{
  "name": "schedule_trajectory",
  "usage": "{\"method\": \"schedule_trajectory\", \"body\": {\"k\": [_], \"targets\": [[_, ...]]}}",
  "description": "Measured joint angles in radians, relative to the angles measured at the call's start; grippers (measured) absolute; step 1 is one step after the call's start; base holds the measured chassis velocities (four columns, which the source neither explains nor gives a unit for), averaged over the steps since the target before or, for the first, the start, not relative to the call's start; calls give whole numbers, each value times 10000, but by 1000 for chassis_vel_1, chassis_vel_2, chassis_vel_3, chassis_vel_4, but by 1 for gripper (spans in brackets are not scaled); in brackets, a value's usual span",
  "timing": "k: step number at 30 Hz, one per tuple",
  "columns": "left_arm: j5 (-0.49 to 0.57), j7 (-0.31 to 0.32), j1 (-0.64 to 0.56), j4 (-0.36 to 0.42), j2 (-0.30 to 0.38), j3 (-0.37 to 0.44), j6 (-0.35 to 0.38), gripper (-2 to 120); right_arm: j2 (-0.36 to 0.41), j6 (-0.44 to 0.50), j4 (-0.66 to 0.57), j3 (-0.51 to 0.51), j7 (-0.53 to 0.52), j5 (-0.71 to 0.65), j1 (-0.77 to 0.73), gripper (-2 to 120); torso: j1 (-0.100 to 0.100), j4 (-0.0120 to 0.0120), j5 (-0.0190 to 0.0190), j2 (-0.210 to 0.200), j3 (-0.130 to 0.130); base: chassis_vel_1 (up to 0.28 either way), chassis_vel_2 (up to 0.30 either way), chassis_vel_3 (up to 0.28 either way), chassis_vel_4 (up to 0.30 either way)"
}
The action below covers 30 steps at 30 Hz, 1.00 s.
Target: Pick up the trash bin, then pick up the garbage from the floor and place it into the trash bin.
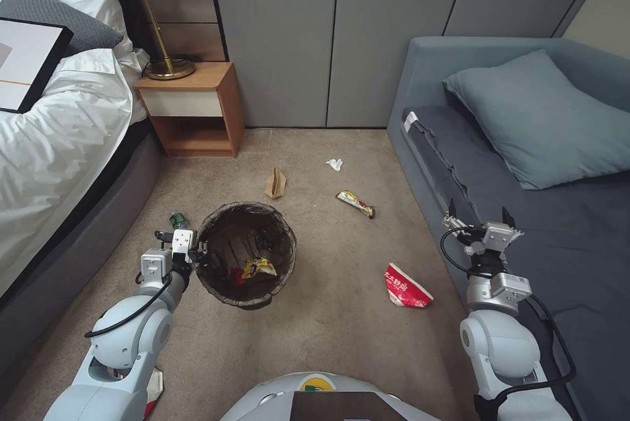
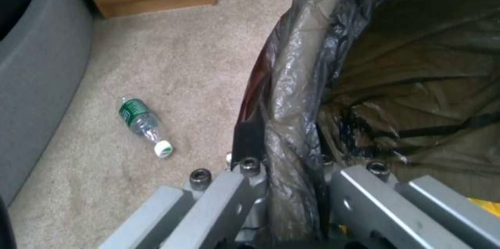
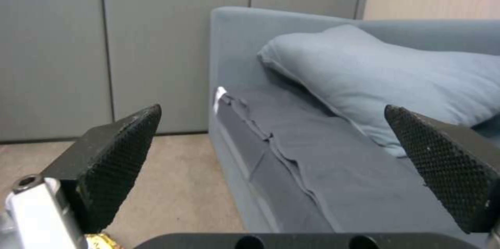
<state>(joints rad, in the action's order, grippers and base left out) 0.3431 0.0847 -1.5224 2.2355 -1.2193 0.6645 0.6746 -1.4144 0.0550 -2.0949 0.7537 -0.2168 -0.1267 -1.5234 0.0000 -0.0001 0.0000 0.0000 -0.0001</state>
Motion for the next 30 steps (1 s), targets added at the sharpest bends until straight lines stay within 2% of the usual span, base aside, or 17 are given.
{"method": "schedule_trajectory", "body": {"k": [5,8,9,12,14,15,17,18,20,21,24,26,29,30], "targets": [[0,10,15,-52,17,28,-29,0,100,58,-73,-163,-653,-293,85,100,0,1,2,0,0,0,0,0,0],[-1,18,43,-63,0,25,-30,0,563,-766,-249,-216,-865,-618,270,100,0,0,1,0,0,0,0,0,0],[-1,18,43,-63,0,25,-30,0,563,-766,-249,-216,-865,-618,270,100,0,0,1,0,0,0,0,0,0],[-21,15,49,-64,-35,8,-29,0,1271,-1868,-285,-511,-1129,-1316,711,100,0,-1,2,0,1,0,0,0,0],[-38,11,50,-66,-37,8,-29,0,1434,-2155,-259,-593,-1154,-1476,858,100,0,1,2,0,0,0,0,0,0],[-61,12,53,-87,-38,1,-32,0,1854,-2827,-86,-834,-1191,-1918,1247,100,0,3,1,0,0,0,0,0,0],[-74,10,54,-99,-41,-3,-32,0,2495,-3584,211,-1263,-1243,-2617,1760,100,1,2,4,0,1,0,0,0,0],[-74,10,54,-99,-41,-3,-32,0,2495,-3584,211,-1263,-1243,-2617,1760,100,1,2,4,0,1,0,0,0,0],[-79,12,51,-104,-39,6,-34,0,3263,-4625,586,-1835,-1348,-3666,2430,100,0,4,0,0,1,0,0,0,0],[-79,12,51,-104,-39,6,-34,0,3263,-4625,586,-1835,-1348,-3666,2430,100,0,4,0,0,1,0,0,0,0],[-87,17,11,-110,-23,46,-38,0,4231,-6075,1417,-2822,-1418,-5417,3469,100,0,2,1,0,1,0,0,0,0],[-91,16,1,-120,-24,61,-41,0,4425,-6370,1689,-3148,-1402,-5904,3761,100,0,2,0,0,1,0,0,0,0],[-121,15,-15,-162,-57,67,-59,0,4747,-7440,2593,-4245,-1295,-7490,4748,100,0,3,0,0,2,0,0,0,0],[-121,15,-15,-162,-57,67,-59,0,4747,-7440,2593,-4245,-1295,-7490,4748,100,0,3,0,0,2,0,0,0,0]]}}
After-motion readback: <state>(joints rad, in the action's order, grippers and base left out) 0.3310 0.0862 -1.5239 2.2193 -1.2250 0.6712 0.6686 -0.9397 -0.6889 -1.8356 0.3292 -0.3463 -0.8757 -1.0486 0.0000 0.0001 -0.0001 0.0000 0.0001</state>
